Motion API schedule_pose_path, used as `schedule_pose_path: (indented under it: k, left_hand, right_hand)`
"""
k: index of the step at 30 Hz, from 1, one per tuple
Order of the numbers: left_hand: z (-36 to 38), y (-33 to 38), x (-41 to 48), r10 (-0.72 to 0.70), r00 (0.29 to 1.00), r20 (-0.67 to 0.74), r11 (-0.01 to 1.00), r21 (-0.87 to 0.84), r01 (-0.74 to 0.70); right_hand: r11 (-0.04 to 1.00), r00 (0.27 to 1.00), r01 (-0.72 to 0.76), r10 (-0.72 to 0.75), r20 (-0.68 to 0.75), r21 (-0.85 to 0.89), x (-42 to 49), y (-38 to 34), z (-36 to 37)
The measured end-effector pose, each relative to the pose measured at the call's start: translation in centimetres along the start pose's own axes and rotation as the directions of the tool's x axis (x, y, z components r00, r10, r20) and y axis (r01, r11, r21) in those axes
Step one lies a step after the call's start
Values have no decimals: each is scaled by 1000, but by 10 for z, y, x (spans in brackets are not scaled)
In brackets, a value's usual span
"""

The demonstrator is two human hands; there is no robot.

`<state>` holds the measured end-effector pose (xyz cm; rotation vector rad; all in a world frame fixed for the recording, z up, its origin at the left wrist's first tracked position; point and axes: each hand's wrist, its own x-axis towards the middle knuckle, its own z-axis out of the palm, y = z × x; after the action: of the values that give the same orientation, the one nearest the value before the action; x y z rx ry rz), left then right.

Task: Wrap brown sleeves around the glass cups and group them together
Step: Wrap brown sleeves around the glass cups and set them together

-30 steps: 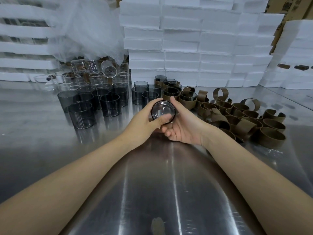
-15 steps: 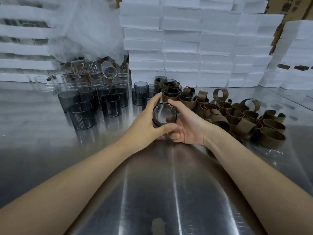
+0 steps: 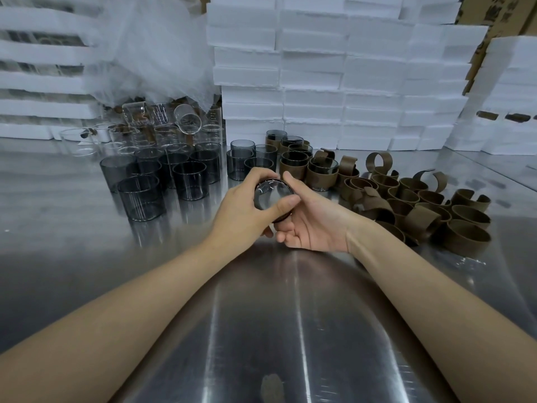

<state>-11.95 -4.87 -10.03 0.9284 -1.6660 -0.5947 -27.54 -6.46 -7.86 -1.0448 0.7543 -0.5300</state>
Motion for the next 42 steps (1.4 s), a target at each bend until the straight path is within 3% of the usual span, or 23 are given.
schedule_pose_path:
  k: [7,17,25,36,42]
  left_hand:
    - [-2,-3,2,-13,1000,-26,994,107,16]
    - [-6,-1,0,-88,996,12,996,-10,88]
    - [-7,-1,3,2,1000,31,998,68,-4]
    - [-8,-9,7,32,999,-28,985,171,-27]
    - [-6,-8,4,2,999,-35,1000,-18,-2]
  right_hand:
    - [1000,1000,-15,15,-19,0,1,1,0]
    - [999,998,-36,36,-42,-7,0,0,0]
    - [999,996,16,-12,-94,37,2,3,1]
    - [999,995,-22,26,-91,45,3,3,2]
    - [995,996,8,1,-92,98,0,1,-1]
